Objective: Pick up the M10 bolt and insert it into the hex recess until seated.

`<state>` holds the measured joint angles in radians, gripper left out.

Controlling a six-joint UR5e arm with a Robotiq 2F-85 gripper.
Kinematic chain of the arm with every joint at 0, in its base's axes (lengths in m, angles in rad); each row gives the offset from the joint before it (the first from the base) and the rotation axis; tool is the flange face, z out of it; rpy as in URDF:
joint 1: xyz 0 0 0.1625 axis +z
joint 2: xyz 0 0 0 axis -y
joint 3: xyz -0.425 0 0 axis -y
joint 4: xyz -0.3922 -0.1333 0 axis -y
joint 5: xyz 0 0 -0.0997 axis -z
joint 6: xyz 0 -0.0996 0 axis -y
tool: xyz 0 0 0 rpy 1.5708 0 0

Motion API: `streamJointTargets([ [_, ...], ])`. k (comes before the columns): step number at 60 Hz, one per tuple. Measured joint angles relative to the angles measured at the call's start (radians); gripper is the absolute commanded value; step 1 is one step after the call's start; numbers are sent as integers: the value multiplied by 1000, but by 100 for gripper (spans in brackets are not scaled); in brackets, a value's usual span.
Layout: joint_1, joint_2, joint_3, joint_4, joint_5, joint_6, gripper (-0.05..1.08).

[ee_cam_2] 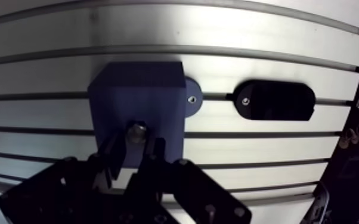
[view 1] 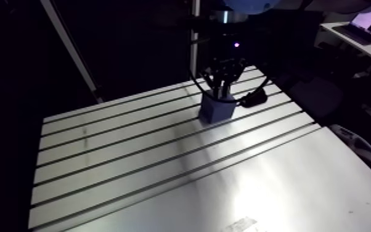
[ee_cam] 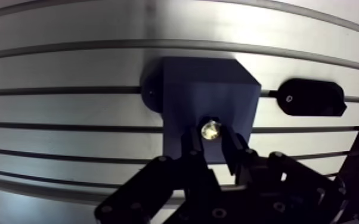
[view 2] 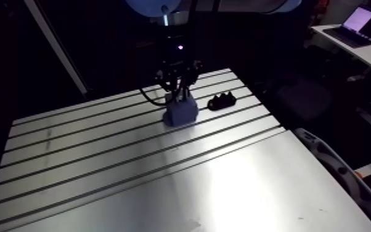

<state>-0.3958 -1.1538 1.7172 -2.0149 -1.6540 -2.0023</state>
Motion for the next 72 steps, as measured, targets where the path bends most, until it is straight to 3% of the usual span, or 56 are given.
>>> streamJointTargets([
  [72, 1, 1, 0, 0, 0, -11, 69],
])
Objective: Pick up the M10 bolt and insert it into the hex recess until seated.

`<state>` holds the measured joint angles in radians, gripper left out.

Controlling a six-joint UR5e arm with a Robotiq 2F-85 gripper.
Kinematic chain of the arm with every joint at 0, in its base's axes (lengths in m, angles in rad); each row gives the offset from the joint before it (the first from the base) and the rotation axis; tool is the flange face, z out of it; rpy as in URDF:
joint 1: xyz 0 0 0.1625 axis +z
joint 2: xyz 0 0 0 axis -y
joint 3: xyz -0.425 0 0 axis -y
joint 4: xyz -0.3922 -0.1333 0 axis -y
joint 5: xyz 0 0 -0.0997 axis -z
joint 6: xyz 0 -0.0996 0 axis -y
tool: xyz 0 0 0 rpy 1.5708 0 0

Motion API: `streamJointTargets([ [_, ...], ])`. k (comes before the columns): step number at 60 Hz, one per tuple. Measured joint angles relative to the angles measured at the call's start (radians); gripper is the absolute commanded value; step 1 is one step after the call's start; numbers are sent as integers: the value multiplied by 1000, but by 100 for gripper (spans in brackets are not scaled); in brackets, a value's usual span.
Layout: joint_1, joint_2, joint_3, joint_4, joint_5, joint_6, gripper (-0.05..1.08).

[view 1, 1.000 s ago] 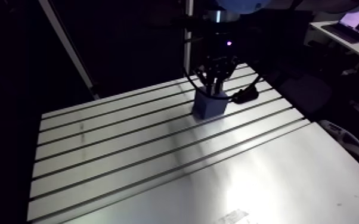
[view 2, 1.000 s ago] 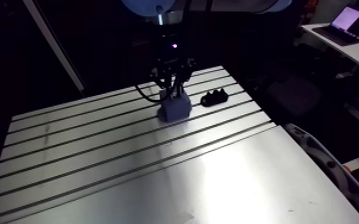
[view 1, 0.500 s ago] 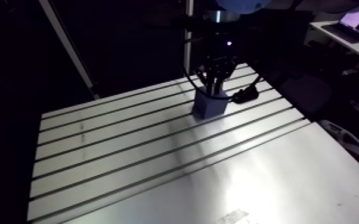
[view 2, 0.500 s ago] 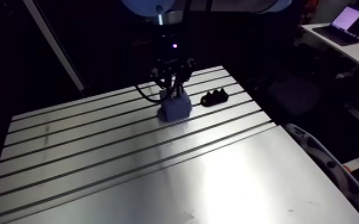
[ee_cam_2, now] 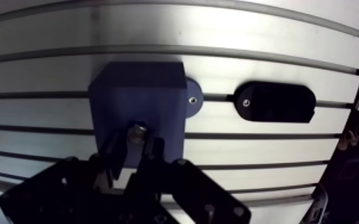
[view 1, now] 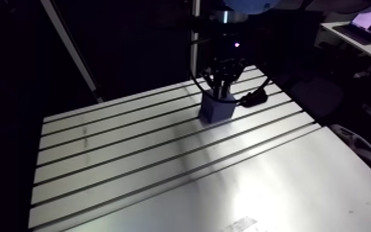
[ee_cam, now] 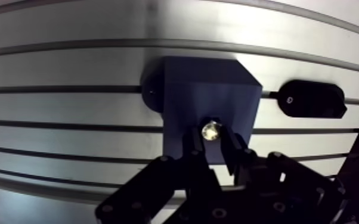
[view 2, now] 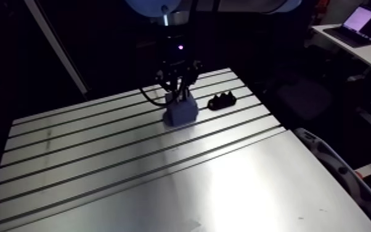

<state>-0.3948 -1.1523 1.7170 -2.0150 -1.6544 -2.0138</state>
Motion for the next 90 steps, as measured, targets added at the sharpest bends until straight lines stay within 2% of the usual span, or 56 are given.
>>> streamJointTargets([
  [53, 0, 0, -1, 1, 0, -12, 72],
  [90, -1, -4, -11, 13, -4, -130, 71],
])
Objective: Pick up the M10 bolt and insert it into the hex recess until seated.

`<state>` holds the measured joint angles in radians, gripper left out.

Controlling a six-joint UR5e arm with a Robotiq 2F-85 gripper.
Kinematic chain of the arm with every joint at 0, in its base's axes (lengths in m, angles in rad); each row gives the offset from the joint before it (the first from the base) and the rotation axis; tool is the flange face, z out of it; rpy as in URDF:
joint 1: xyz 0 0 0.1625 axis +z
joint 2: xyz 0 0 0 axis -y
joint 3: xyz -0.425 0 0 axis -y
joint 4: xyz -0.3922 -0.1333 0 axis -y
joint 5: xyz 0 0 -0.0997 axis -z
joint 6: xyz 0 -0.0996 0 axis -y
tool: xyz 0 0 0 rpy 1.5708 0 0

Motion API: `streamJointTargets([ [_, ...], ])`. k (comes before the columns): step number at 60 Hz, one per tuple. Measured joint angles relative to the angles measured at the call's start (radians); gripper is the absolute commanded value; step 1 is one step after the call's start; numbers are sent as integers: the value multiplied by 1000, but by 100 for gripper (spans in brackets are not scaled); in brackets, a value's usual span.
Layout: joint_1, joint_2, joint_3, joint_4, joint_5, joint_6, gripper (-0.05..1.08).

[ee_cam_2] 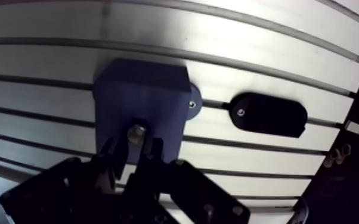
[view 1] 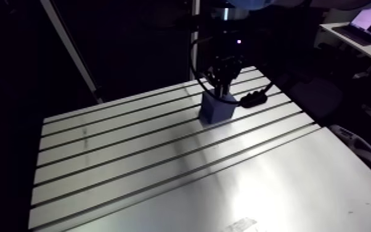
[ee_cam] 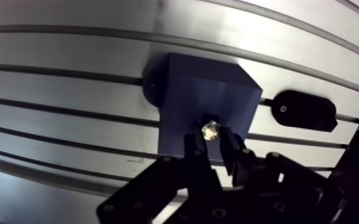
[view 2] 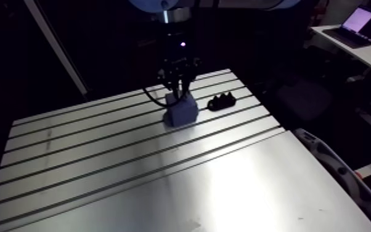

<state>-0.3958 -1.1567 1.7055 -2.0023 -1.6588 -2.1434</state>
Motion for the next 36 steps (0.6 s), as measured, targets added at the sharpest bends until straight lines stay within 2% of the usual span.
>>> streamJointTargets([
  [36, -3, -1, -2, -6, 1, -191, 71],
])
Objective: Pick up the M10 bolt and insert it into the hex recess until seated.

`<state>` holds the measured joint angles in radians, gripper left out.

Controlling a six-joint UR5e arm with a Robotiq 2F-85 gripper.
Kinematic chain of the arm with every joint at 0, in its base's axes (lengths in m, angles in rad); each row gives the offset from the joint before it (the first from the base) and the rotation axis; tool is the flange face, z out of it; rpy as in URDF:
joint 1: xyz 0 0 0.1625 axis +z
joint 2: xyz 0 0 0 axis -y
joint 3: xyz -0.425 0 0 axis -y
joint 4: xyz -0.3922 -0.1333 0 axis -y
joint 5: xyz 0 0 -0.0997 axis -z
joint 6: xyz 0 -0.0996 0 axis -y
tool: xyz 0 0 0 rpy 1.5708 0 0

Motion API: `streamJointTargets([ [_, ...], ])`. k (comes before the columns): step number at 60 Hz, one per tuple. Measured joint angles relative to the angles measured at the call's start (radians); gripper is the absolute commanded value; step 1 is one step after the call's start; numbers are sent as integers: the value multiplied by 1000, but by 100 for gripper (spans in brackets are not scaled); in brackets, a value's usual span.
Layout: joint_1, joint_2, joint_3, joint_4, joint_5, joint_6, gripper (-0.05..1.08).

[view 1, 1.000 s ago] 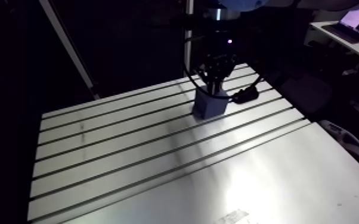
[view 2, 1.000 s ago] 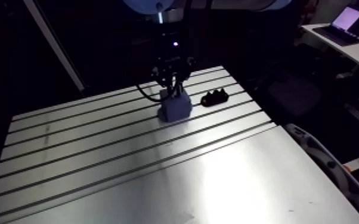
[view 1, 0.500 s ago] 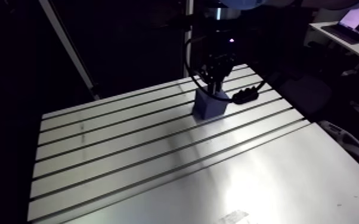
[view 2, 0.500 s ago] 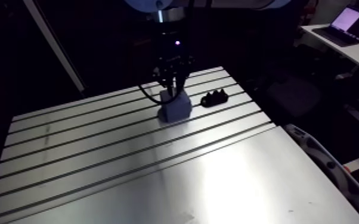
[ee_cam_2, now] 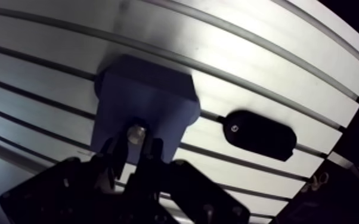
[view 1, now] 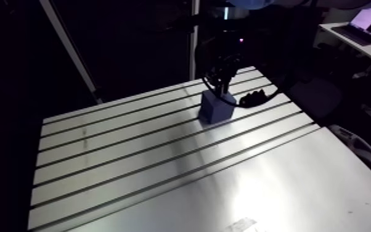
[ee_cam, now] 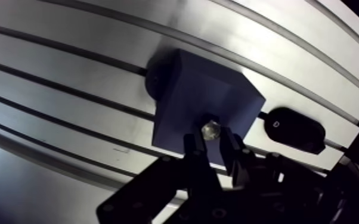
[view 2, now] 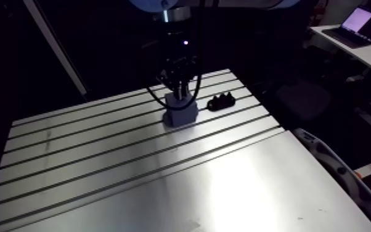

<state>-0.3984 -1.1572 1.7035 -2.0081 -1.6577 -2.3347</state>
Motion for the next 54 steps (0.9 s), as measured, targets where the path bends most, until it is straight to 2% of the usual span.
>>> streamJointTargets([
  [22, -3, 0, -3, -1, 1, -84, 69],
  [24, -3, 0, -3, -1, 1, -87, 61],
  [25, -3, 0, -4, -1, 1, -89, 61],
  [26, -3, 0, -4, -1, 1, -90, 45],
  [27, -3, 0, -4, -1, 1, -91, 45],
  [28, -3, 0, -4, -1, 1, -92, 24],
  [29, -4, 0, -4, -1, 1, -92, 24],
  [30, -3, 0, -4, -1, 1, -93, 14],
  [33, -3, 0, -5, -1, 0, -94, 11],
  [36, -3, 0, -5, -2, 0, -95, 2],
  [54, -2, -1, -8, -2, 0, -92, 1],
])
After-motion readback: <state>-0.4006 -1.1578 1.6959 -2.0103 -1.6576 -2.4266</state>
